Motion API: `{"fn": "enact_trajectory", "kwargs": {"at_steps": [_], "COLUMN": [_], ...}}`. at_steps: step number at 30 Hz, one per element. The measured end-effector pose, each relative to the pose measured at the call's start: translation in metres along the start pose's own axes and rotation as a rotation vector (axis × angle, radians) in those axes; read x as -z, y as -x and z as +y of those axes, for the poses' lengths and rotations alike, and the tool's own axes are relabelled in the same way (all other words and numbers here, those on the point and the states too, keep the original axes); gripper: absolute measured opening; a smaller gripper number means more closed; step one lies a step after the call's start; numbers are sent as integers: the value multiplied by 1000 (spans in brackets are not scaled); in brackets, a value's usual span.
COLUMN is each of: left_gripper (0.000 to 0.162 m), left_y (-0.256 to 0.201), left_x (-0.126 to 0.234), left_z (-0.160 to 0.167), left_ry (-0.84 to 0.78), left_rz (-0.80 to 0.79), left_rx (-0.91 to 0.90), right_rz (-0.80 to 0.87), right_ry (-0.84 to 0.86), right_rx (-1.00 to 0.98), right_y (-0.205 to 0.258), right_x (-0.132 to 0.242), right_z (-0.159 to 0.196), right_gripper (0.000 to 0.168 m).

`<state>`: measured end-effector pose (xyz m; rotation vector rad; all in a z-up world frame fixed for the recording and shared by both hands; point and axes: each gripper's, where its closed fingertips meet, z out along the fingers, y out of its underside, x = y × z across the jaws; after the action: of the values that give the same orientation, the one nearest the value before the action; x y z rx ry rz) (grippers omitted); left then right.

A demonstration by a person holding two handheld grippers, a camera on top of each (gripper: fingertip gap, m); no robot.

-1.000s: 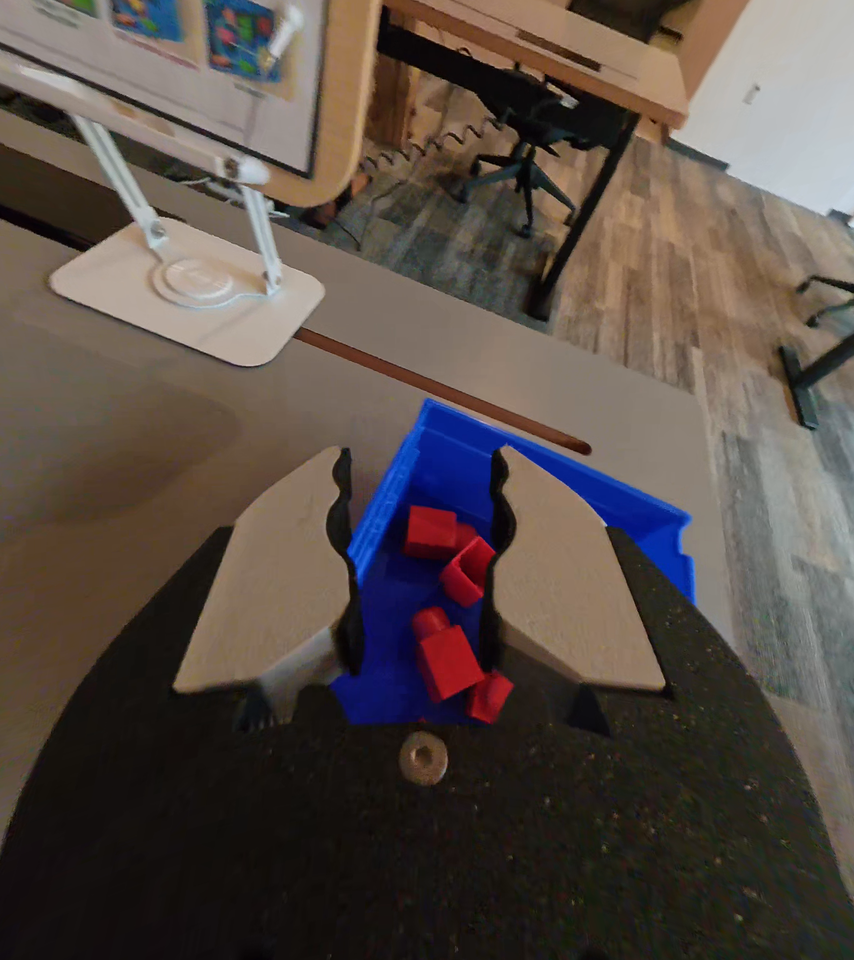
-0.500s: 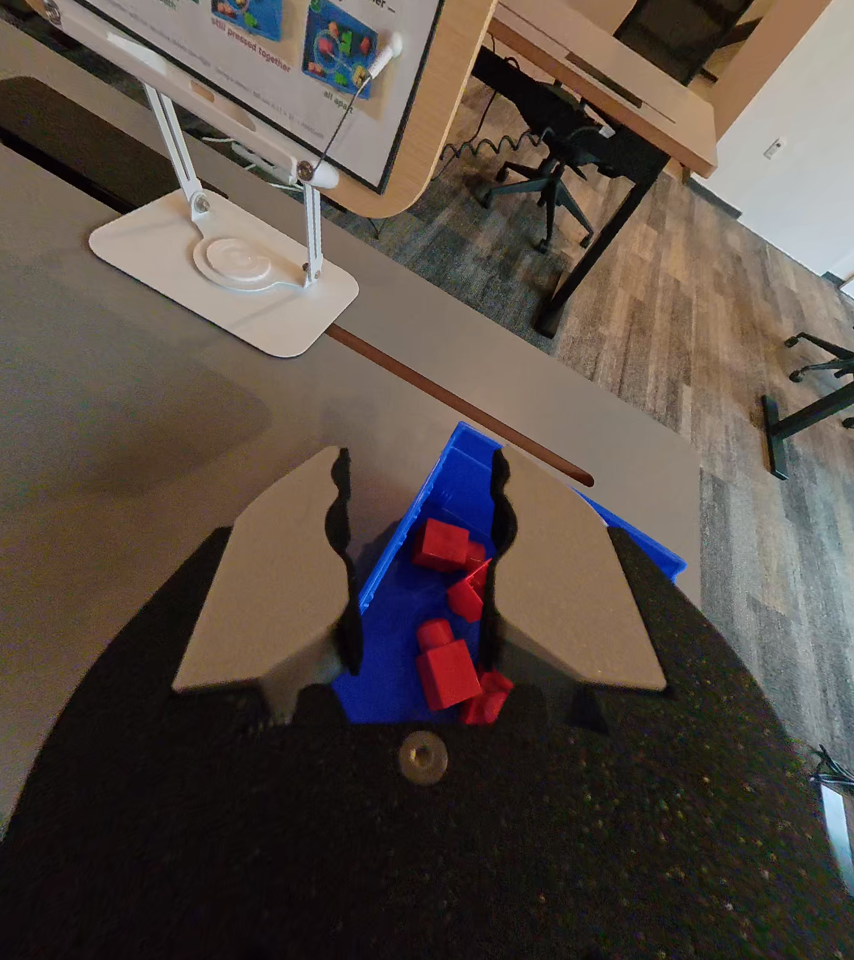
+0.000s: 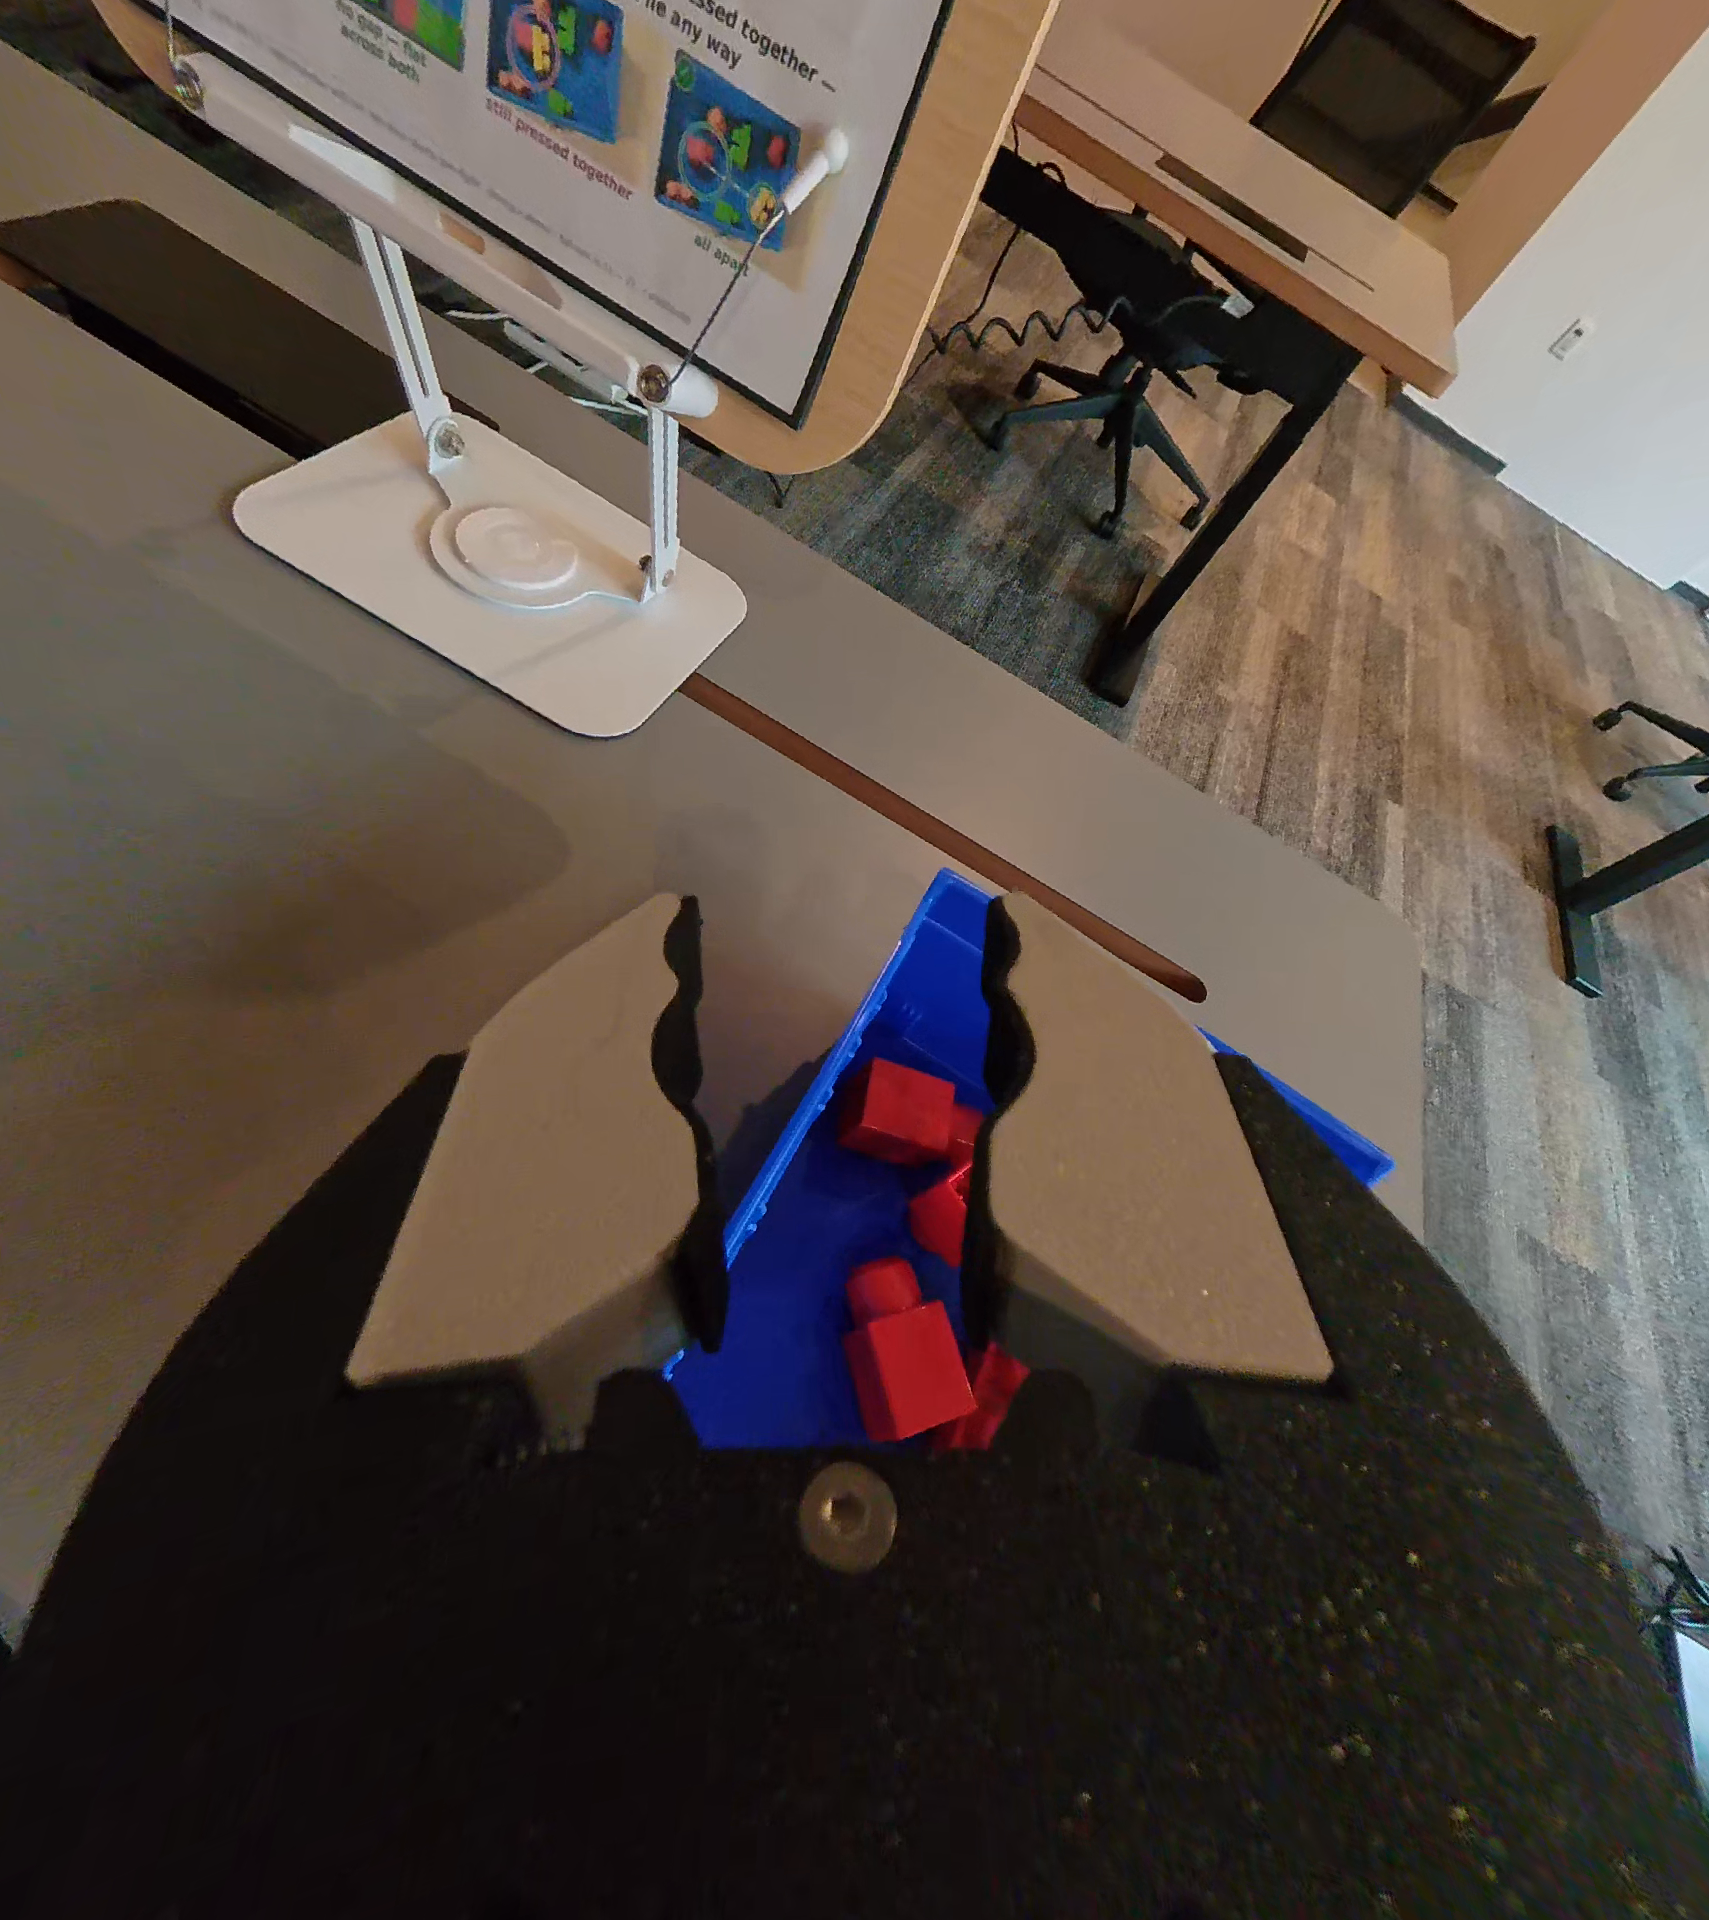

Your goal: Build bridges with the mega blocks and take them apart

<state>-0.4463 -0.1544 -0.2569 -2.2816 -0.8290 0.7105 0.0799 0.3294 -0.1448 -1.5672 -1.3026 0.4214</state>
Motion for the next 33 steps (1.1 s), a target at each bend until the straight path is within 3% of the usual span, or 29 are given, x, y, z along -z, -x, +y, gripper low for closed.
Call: {"fn": "enact_trajectory", "kwargs": {"at_steps": [7,17,23,27,33], "left_gripper": [62,60,42,42,41], "left_y": [-6,-2,-3,1,-45], "left_x": [-26,-53,-61,-41,54], "left_z": [18,24,23,3,-89], "left_ry": [82,234,282,164,-342], "left_rz": [103,74,82,62,289], "left_rx": [14,-91,-149,-117,-11], "right_rz": [9,1,-8,-10,-69], "right_ry": [-15,-4,2,0,-58], "right_rx": [-11,-1,-1,-5,16], "right_y": [-4,-1,0,0,16], "right_x": [5,2,0,0,1], "right_z": [-1,0,2,2,-15], "right_gripper": [51,52,52,52,51]}}
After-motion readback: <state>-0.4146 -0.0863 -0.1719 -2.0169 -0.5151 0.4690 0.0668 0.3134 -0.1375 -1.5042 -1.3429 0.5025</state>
